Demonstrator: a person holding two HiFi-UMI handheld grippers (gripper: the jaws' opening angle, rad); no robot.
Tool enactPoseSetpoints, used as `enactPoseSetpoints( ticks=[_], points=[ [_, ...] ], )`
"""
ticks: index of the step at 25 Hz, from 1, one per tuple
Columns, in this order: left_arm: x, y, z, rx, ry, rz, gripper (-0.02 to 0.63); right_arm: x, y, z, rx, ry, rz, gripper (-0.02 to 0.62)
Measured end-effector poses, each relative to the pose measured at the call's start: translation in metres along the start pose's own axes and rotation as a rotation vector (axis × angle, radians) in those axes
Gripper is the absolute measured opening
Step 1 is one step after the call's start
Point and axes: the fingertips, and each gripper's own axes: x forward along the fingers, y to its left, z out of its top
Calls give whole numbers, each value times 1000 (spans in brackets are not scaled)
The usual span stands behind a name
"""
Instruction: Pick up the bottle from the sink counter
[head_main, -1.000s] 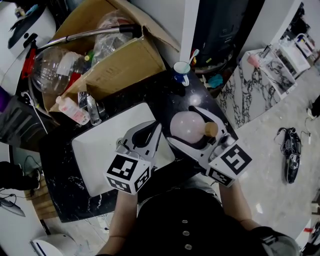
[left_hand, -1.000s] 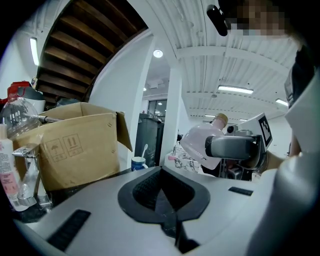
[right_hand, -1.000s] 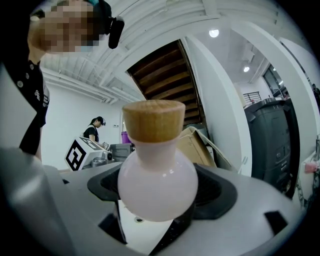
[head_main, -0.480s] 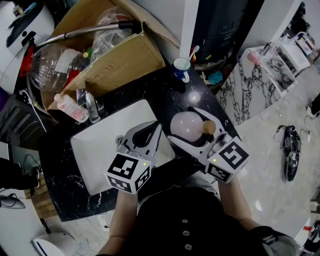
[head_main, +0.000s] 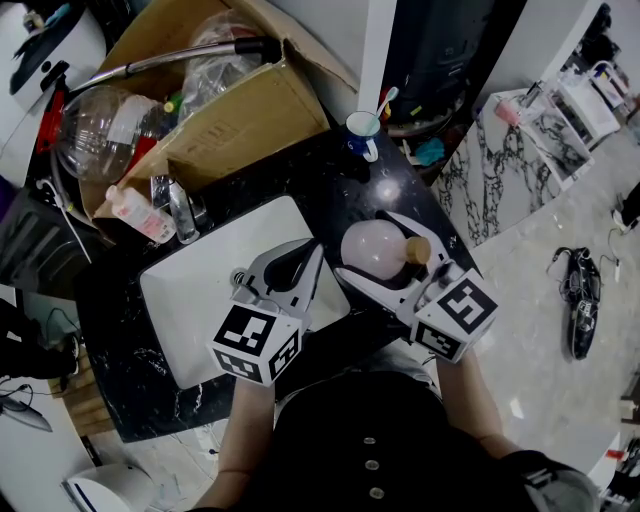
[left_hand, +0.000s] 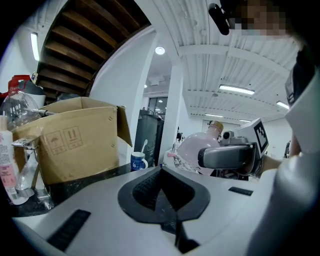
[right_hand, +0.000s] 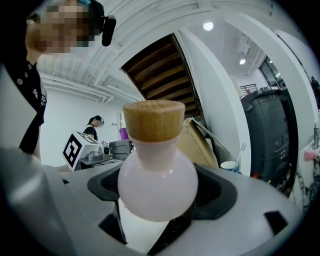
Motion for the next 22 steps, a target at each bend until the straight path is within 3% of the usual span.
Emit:
enactPoseSetpoints(
  ticks=[22],
  points=[
    [0,0,0,-2,2,-3,17,4,5,1,12,12,19,405]
  ],
)
